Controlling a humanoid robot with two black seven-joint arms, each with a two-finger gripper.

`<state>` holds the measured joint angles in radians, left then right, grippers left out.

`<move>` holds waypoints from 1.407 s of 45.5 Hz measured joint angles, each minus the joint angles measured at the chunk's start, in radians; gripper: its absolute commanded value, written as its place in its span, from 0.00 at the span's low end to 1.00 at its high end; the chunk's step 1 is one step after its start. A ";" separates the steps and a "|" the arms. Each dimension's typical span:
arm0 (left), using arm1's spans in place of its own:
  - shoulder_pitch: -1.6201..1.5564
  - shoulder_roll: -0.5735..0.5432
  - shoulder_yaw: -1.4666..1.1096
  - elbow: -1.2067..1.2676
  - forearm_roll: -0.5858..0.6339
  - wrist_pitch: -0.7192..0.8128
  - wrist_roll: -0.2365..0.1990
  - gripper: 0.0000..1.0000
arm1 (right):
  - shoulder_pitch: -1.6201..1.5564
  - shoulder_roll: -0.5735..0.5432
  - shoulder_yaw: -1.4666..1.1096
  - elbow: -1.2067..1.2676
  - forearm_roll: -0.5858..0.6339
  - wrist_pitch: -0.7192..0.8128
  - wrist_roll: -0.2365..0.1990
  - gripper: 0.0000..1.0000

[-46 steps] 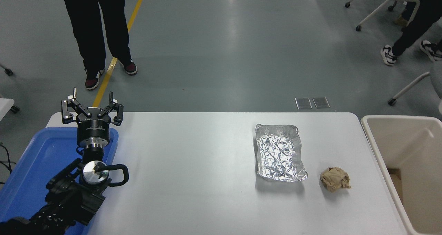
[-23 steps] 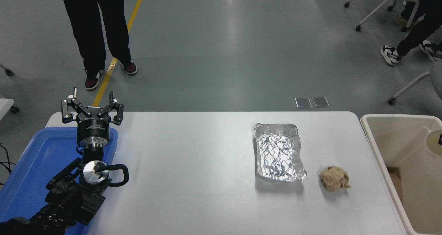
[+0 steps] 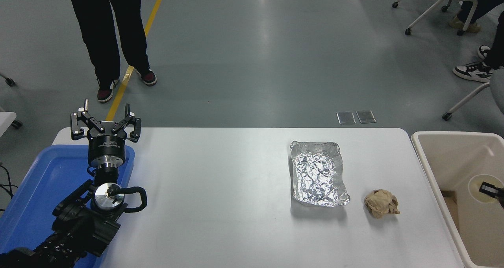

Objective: Pick up paper cup place in dustbin

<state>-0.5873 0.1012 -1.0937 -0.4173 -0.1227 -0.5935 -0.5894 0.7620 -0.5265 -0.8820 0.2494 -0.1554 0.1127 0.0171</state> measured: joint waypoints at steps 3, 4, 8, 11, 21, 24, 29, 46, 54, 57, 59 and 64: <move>0.000 0.000 0.000 0.000 0.000 0.000 0.000 0.99 | -0.006 0.003 0.002 -0.003 0.002 -0.002 0.000 0.00; 0.000 0.000 0.000 0.000 0.000 0.000 0.000 0.99 | -0.008 0.004 0.003 -0.004 0.003 -0.003 -0.001 0.00; 0.000 0.000 0.000 0.000 0.000 0.000 0.000 0.99 | -0.014 0.007 0.006 -0.007 0.005 -0.006 -0.001 0.00; 0.000 0.000 0.000 0.000 0.000 0.000 0.000 0.99 | -0.017 0.008 0.007 -0.008 0.006 -0.007 -0.001 0.16; 0.000 0.000 0.000 0.000 0.000 0.000 0.000 0.99 | -0.020 0.010 0.022 -0.007 0.008 -0.011 -0.001 0.97; 0.000 0.000 0.000 0.000 0.000 0.000 0.000 0.99 | -0.020 0.009 0.036 -0.006 0.008 -0.011 -0.001 0.99; 0.000 0.000 0.000 0.000 0.000 0.000 0.000 0.99 | -0.020 0.008 0.055 -0.003 0.008 -0.010 0.000 1.00; -0.001 0.000 0.000 0.000 0.000 0.000 0.001 0.99 | 0.085 -0.037 0.056 0.088 -0.006 0.008 0.002 1.00; -0.002 -0.001 0.000 0.000 0.000 0.000 0.001 0.99 | 0.276 -0.101 -0.017 0.269 -0.047 0.017 0.004 1.00; -0.002 -0.001 0.000 0.000 0.000 0.000 0.001 0.99 | 0.369 -0.122 -0.045 0.357 -0.061 0.020 0.004 1.00; -0.002 -0.002 0.000 0.000 0.001 0.000 0.000 0.99 | 0.428 -0.132 -0.063 0.412 -0.068 0.024 0.004 1.00; -0.002 -0.002 0.000 -0.001 0.001 0.000 0.001 0.99 | 0.606 -0.149 -0.119 0.576 -0.080 0.055 0.003 1.00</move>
<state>-0.5891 0.0988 -1.0937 -0.4178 -0.1216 -0.5938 -0.5889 1.3675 -0.6755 -1.0011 0.8258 -0.2352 0.1681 0.0203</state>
